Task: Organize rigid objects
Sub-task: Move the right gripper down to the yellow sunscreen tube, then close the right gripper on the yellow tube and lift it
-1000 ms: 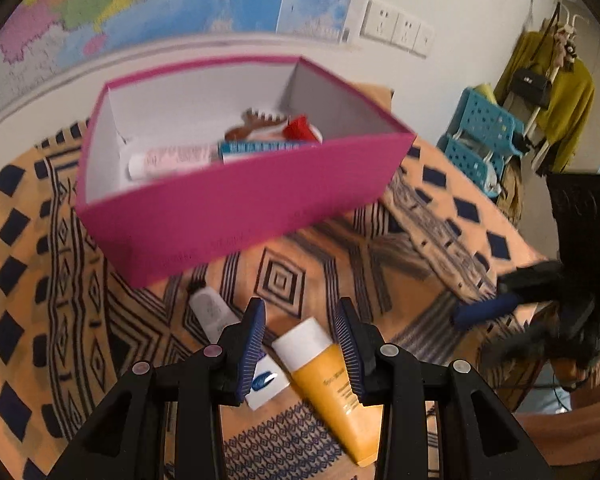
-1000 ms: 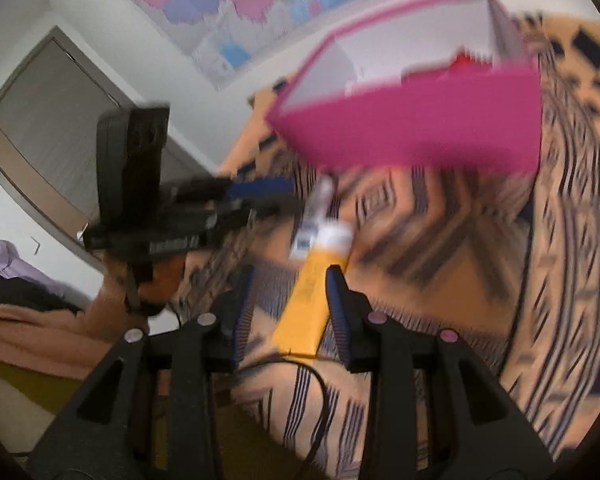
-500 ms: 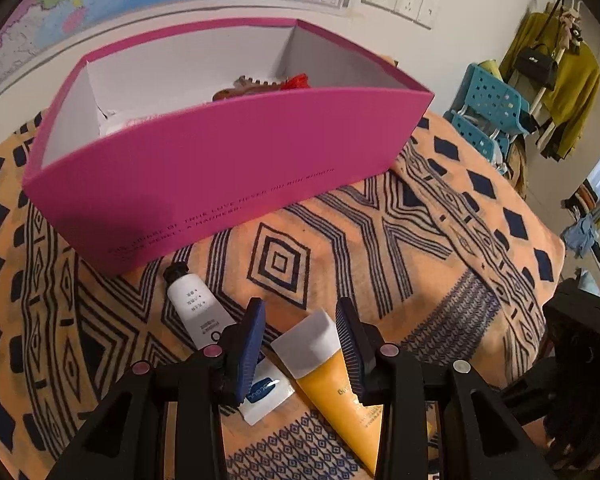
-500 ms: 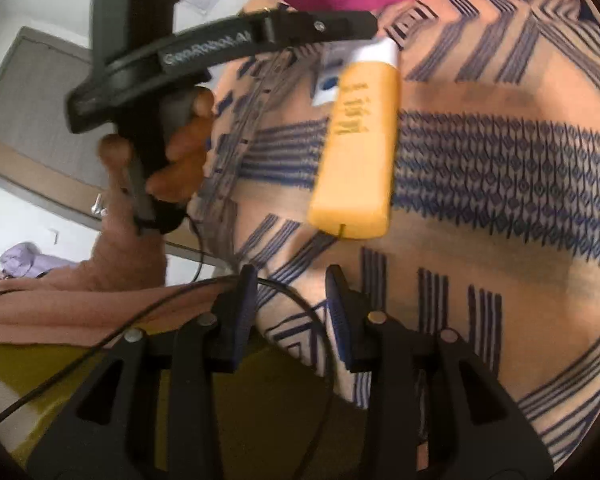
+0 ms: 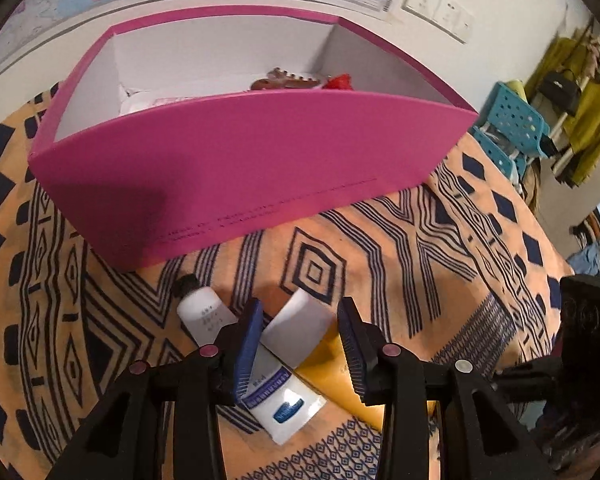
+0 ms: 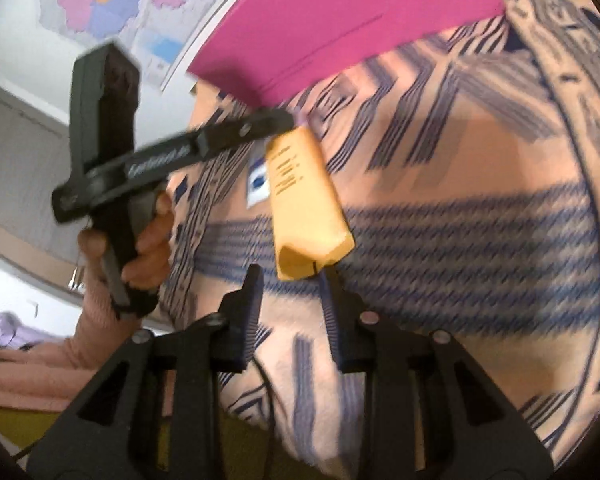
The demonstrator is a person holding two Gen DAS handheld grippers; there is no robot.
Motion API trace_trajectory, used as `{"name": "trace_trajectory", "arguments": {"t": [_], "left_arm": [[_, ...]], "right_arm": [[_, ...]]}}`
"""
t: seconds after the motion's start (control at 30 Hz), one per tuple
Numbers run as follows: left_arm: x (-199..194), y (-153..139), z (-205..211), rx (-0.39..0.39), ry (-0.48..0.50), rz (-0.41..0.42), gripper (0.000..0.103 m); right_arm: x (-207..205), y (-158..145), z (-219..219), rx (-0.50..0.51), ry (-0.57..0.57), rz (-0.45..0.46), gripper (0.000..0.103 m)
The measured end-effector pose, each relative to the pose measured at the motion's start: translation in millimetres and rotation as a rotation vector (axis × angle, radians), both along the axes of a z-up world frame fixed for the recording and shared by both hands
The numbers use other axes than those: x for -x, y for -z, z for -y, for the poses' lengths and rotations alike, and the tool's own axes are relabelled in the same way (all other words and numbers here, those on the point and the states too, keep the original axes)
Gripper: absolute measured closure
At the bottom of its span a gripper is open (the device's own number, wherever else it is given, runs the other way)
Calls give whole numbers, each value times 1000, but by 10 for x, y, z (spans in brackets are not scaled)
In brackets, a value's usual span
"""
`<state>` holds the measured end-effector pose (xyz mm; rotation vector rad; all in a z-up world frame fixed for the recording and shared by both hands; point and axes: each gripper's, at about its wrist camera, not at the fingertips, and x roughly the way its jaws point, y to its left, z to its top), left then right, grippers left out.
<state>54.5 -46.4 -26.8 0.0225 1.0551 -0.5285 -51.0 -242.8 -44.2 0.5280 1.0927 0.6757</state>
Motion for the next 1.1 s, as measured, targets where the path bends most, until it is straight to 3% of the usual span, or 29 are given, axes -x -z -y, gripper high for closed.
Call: {"name": "trace_trajectory", "arguments": {"t": [0.27, 0.43, 0.63, 0.9, 0.97, 1.1], "left_arm": [[48, 23, 46, 32, 4, -24, 62], [77, 12, 40, 24, 9, -17, 62], [113, 7, 49, 11, 20, -10, 61], [179, 19, 54, -18, -21, -8, 52], [193, 30, 67, -10, -25, -14, 50], [221, 37, 107, -6, -13, -15, 50]], "right_arm": [[-280, -43, 320, 46, 113, 47, 71], [-59, -49, 257, 105, 92, 47, 63], [184, -13, 198, 113, 68, 48, 62], [-63, -2, 151, 93, 128, 81, 61], [-161, -14, 182, 80, 155, 89, 52], [-361, -43, 255, 87, 185, 119, 52]]}}
